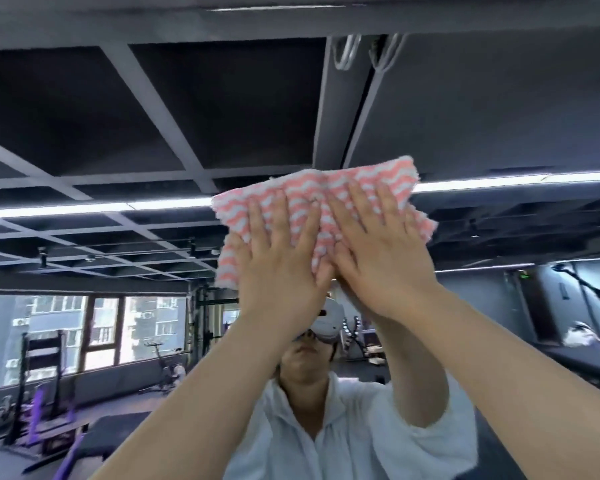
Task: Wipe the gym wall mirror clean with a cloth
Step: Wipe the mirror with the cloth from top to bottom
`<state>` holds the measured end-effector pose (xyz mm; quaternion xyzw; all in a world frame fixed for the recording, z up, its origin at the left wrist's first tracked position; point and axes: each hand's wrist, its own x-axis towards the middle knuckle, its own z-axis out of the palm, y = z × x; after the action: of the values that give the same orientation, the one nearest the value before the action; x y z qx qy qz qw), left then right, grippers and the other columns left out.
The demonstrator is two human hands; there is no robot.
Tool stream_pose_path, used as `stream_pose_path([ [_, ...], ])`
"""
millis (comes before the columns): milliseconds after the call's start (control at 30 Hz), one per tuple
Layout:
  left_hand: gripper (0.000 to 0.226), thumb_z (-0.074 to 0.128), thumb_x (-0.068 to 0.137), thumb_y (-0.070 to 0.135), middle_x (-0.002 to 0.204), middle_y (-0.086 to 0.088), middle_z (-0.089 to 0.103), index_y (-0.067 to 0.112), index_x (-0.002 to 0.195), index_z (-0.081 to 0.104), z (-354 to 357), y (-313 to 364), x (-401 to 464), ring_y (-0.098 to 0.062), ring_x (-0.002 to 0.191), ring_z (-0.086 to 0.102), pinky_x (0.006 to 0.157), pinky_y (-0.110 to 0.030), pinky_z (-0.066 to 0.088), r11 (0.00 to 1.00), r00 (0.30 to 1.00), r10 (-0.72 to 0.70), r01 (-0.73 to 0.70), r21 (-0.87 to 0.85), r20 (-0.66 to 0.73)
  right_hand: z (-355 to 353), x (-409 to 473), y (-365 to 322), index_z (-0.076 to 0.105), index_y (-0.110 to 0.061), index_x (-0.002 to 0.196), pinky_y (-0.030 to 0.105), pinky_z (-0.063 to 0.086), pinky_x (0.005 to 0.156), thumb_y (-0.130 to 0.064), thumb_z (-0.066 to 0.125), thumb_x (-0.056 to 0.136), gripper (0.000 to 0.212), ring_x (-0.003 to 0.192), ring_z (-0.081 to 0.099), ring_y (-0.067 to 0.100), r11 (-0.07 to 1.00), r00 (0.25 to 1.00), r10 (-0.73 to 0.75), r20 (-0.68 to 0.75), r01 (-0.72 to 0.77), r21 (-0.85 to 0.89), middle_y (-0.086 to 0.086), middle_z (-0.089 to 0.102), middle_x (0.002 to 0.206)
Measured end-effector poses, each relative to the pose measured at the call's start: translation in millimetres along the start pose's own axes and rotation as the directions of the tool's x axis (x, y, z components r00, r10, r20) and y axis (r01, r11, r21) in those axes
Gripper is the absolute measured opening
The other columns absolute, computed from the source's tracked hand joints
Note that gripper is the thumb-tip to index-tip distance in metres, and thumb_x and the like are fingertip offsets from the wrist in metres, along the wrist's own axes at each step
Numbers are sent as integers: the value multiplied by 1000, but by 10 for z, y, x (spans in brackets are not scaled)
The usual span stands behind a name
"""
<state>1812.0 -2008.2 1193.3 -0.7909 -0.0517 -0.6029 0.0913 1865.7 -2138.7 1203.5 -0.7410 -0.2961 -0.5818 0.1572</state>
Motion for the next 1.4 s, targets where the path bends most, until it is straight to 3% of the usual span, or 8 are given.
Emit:
stream_pose_path([
  [200,62,13,91,47,158,-11,11,29,148,29,272,731,-85,-36,145,2,112,-54,1,963,966,257,-255,86,-11,-59,-550,605,-17,-41,144,49,-8,117,-56,-9,74,72,146,-17,27,924,925,380,22,-378,-51,-4,-16,160],
  [367,56,30,90,40,146,-13,42,17,138,49,280,437,-301,-33,138,21,113,-45,3,942,925,336,-326,82,-176,71,-647,221,-30,-38,133,53,-8,117,-54,-15,70,66,145,-22,31,909,907,417,52,-416,-22,2,-22,159],
  [500,57,30,92,39,152,-14,30,18,145,38,231,-92,-575,-37,141,20,109,-60,25,967,960,253,-246,69,-121,275,-642,-194,0,-23,148,51,1,115,-47,10,87,66,146,6,38,967,965,253,-66,-253,7,11,6,160],
  [600,59,28,93,40,156,-11,18,21,149,21,167,-521,-830,-36,143,13,112,-57,18,983,976,171,-161,84,-137,454,-712,-576,27,-12,147,52,15,109,-40,28,91,62,140,24,38,995,976,97,-193,-92,33,17,34,151],
  [967,60,25,94,36,156,-17,13,17,150,12,212,-633,-1600,-35,143,6,100,-69,22,976,972,-212,216,32,-103,615,-1074,-985,44,-14,142,45,3,117,-36,33,91,57,141,27,29,963,953,-266,-145,271,15,10,41,149],
  [1133,62,27,93,35,153,-20,13,15,150,13,413,-137,-1709,-38,140,9,92,-74,25,977,974,-204,209,49,-95,580,-1312,-494,35,-13,145,46,7,117,-35,33,91,58,144,20,26,946,939,-323,-119,323,-13,7,34,153],
  [1300,55,4,100,44,158,-16,-1,22,151,5,676,684,-1732,-30,146,-13,92,-73,35,991,991,-135,135,-10,-15,488,-1653,370,25,-12,148,50,15,114,-36,33,90,62,143,20,28,956,950,-291,-113,284,-71,7,33,154],
  [1400,56,1,99,44,158,-10,-15,23,151,5,812,1254,-1745,-36,145,-3,84,-68,44,997,995,-79,80,-21,59,439,-1943,953,7,-11,154,51,13,114,-38,31,91,73,145,17,31,960,961,-265,-77,255,-117,9,25,157],
])
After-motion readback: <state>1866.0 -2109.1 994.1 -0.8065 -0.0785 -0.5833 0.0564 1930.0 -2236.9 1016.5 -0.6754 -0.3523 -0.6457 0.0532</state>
